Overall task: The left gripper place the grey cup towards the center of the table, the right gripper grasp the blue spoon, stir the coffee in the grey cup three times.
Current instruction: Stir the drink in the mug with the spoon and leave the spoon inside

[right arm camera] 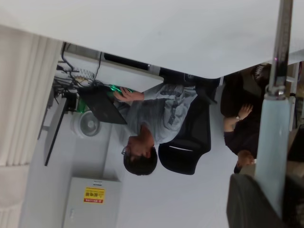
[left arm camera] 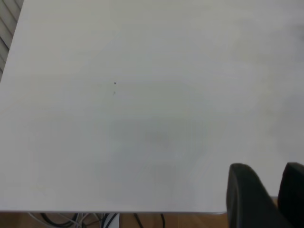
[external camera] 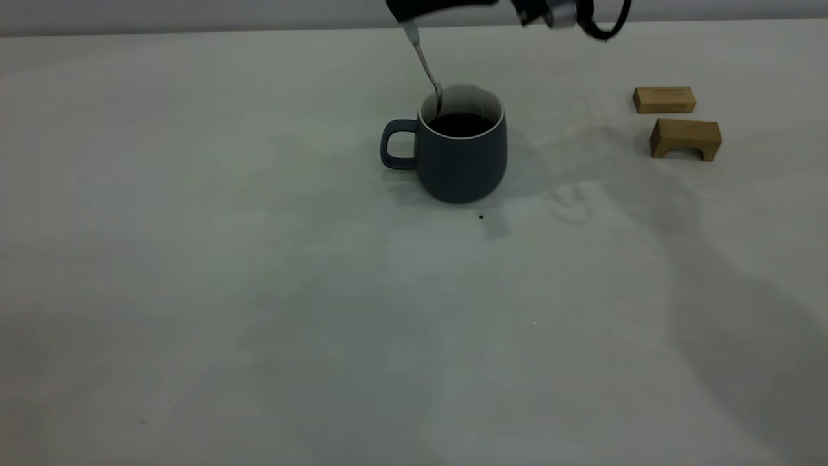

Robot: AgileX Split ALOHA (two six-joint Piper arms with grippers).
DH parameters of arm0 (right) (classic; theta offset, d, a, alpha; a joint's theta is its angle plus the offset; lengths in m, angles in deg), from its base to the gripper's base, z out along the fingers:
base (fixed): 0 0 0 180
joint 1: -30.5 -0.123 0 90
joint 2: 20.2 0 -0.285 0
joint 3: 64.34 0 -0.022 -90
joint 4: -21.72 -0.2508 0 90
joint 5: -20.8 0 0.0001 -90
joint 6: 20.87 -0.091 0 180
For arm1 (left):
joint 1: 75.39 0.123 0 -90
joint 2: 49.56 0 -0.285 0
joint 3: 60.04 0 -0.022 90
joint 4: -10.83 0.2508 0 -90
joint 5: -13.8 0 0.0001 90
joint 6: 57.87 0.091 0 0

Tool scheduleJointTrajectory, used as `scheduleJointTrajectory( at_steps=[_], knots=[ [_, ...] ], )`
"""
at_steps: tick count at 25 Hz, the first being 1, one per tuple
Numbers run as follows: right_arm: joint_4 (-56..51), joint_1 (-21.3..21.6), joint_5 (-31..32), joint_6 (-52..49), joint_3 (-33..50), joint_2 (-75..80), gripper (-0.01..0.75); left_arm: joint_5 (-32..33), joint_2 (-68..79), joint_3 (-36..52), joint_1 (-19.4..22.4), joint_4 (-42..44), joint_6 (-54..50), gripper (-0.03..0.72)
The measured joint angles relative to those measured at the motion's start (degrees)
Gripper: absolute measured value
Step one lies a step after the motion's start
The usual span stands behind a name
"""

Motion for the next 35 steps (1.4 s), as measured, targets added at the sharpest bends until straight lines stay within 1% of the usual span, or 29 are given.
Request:
scheduleJointTrajectory(
  at_steps=[6,10,14,17,20,23,26,31,35],
  knots=[
    [-0.65,0.97,-0.51,1.22,0.00,3.62,0.137,0.00,0.00,0.00,0.00,0.00,0.00,0.238],
    [-1.90,1.21,-2.07,2.70,-0.06,5.70,0.137,0.00,0.00,0.00,0.00,0.00,0.00,0.238],
    [-6.61,1.27,-3.44,5.45,-0.18,7.74,0.137,0.00,0.00,0.00,0.00,0.00,0.00,0.238],
    [-10.49,1.27,-5.86,9.34,-0.18,9.18,0.137,0.00,0.00,0.00,0.00,0.00,0.00,0.238],
    [-10.51,1.27,-9.51,11.27,-0.18,9.66,0.137,0.00,0.00,0.00,0.00,0.00,0.00,0.238],
    [-9.99,1.69,-10.34,10.98,-0.18,9.66,0.137,0.00,0.00,0.00,0.00,0.00,0.00,0.238],
    [-8.57,2.22,-10.68,7.80,-0.37,9.66,0.137,0.00,0.00,0.00,0.00,0.00,0.00,0.238],
    [-4.91,2.98,-10.68,-3.07,-0.86,9.02,0.137,0.00,-0.06,0.00,0.00,0.00,0.00,0.238],
    [-3.51,3.17,-8.24,-9.74,-0.86,9.14,0.137,0.00,-0.06,0.00,0.00,0.00,0.00,0.238]
  ],
)
